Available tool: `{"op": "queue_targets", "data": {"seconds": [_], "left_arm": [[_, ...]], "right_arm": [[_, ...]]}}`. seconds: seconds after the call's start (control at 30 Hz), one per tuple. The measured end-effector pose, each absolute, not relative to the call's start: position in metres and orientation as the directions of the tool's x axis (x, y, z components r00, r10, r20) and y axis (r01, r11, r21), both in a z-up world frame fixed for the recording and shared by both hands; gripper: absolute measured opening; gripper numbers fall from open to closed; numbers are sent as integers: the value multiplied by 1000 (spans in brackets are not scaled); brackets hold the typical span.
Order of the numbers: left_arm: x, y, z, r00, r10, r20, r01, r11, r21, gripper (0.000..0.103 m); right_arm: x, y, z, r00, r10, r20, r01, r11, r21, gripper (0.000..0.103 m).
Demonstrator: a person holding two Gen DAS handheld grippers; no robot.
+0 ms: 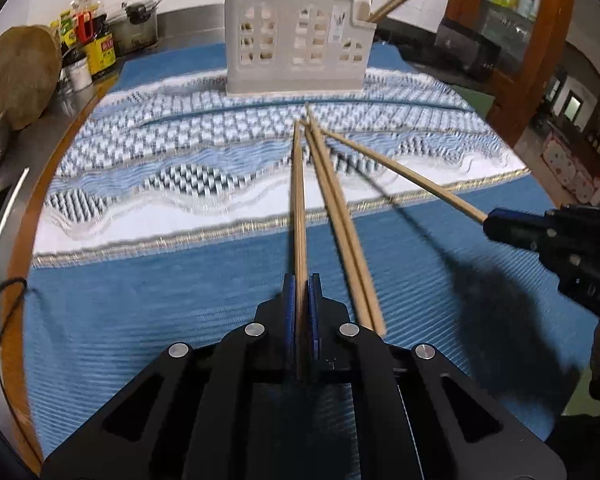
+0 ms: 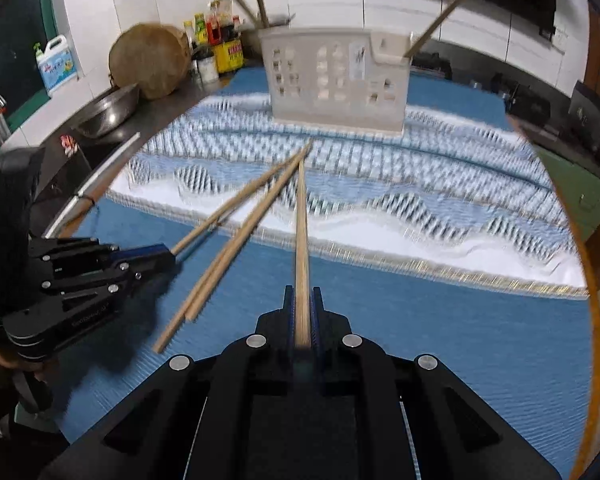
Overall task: Organize utensils
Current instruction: 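Close the left gripper on a chopstick while the right gripper grasps another, then lift both chopsticks and carry them over the white caddy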
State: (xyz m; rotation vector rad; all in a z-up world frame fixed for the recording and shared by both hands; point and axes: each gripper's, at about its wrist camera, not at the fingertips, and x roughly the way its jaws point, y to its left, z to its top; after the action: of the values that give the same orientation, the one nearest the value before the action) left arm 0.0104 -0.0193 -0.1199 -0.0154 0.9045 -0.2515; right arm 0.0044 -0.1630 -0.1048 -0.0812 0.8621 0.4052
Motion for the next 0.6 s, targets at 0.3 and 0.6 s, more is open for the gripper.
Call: {"op": "queue_targets", "data": {"seconds": [0.3,0.6], "left_arm": [[26,-12,-62,695,-272,-666,229,961,-154,6],[59,-5,-26,741,-299,-601,256,954,-158,6]], "right_arm": [[23,-175,-31,700,345,-626,-399,915,58,7],[54,-178,24,751,373,-544,-423,906,36,7]]}}
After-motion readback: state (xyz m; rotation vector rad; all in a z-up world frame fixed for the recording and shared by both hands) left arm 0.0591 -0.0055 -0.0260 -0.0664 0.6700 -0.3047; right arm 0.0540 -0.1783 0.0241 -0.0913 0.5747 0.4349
